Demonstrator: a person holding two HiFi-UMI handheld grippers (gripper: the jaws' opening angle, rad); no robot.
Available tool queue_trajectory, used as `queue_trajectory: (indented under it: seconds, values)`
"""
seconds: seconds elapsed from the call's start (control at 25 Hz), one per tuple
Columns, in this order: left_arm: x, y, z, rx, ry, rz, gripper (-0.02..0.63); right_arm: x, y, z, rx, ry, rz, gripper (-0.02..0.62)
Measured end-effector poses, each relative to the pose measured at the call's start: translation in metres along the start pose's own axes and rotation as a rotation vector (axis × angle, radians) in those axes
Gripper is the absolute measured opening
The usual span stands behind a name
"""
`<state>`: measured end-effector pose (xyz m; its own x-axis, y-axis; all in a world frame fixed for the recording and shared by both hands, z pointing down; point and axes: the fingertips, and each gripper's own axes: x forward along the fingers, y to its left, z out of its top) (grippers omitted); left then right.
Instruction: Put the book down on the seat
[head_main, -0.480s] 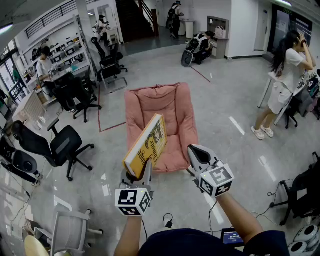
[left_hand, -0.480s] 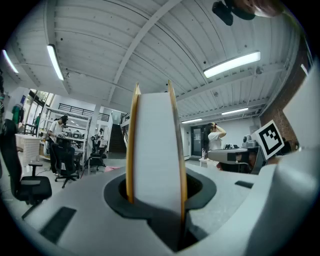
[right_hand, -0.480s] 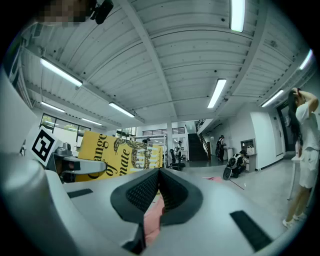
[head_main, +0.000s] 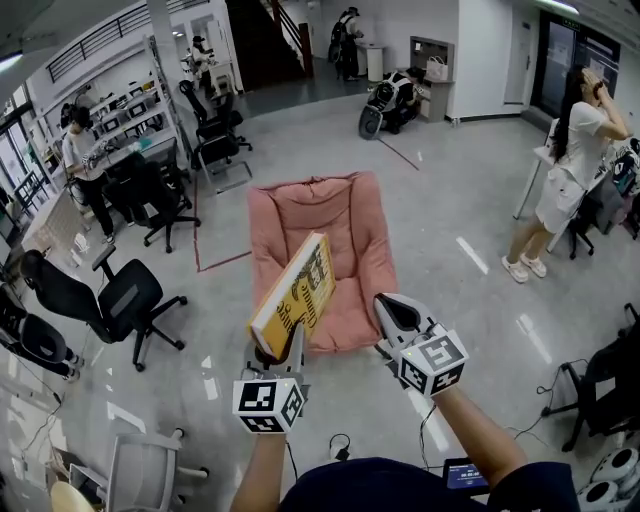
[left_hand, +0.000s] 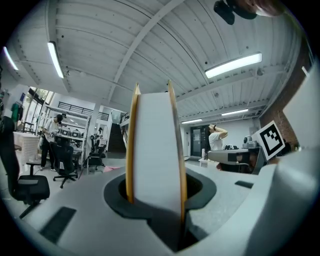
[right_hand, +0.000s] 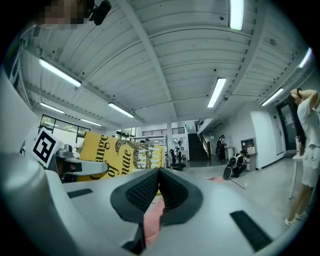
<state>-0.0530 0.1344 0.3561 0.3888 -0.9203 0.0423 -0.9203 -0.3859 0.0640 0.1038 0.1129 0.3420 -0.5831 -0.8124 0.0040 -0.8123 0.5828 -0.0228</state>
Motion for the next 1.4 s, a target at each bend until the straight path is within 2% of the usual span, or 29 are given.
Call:
queue_trajectory:
  seconds: [0.32, 0.56, 1.0, 1.4]
  values:
    - [0.006, 0.023, -0.002, -0.018, 0.002, -0.015, 0.147, 0.020, 0.003, 0.004, -0.010, -0.010, -0.028, 0.018]
    - [0.008, 0.046, -0.003, -0.029, 0.000, -0.027, 0.147, 0.041, 0.018, 0.003, -0.035, -0.001, -0.017, 0.018]
    - [0.007, 0.050, -0.013, -0.026, 0.015, -0.080, 0.147, 0.061, 0.029, -0.001, -0.051, 0.022, -0.030, 0.018]
    - [0.012, 0.069, -0.016, -0.035, 0.015, -0.070, 0.147, 0.073, 0.023, -0.004, -0.039, 0.028, -0.050, 0.018]
